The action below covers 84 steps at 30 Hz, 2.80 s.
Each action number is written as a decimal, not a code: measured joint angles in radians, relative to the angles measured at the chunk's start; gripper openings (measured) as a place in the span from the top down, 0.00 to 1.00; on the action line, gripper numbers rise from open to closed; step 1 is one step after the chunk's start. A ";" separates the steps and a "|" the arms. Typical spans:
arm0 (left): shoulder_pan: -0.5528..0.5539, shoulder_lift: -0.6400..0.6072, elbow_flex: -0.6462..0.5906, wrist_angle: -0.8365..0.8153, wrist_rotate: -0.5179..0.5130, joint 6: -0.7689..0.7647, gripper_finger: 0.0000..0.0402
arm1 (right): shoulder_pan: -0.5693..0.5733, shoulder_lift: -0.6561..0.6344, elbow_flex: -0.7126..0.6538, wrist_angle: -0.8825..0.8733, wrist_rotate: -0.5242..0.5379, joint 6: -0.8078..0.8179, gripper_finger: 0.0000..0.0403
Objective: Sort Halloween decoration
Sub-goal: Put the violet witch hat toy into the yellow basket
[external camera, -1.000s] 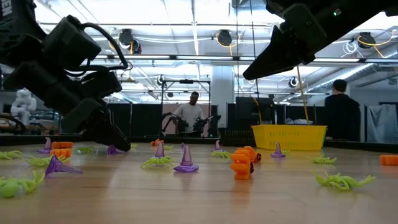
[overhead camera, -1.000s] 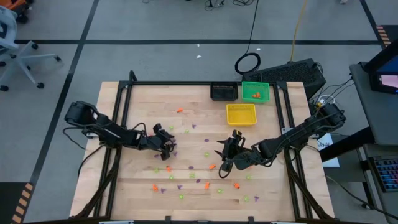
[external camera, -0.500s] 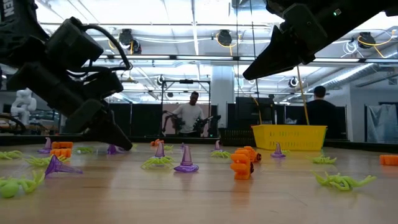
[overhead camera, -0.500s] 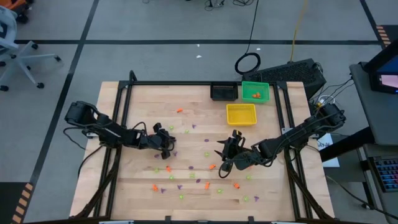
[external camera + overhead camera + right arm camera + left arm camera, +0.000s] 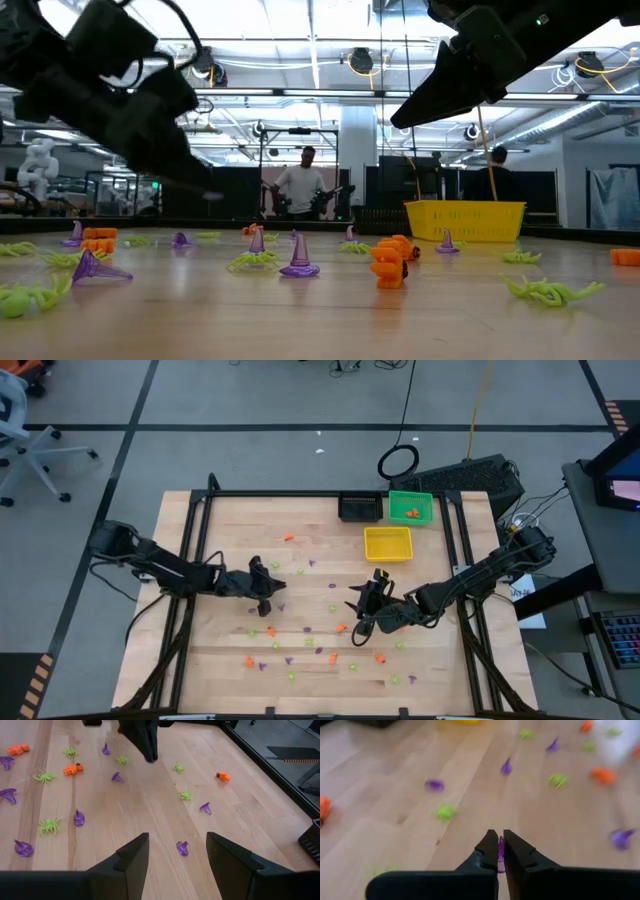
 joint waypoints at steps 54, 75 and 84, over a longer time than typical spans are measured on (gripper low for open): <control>-0.003 -0.511 0.001 -0.001 0.191 0.520 0.98 | -0.013 0.000 0.000 0.052 0.000 -0.013 0.54; -0.003 -0.510 0.001 -0.010 0.194 0.947 0.98 | -0.013 0.000 0.000 0.052 -0.003 -0.012 0.54; -0.003 -0.510 0.001 -0.008 0.243 0.913 0.98 | -0.013 0.000 0.000 0.086 -0.003 -0.021 0.54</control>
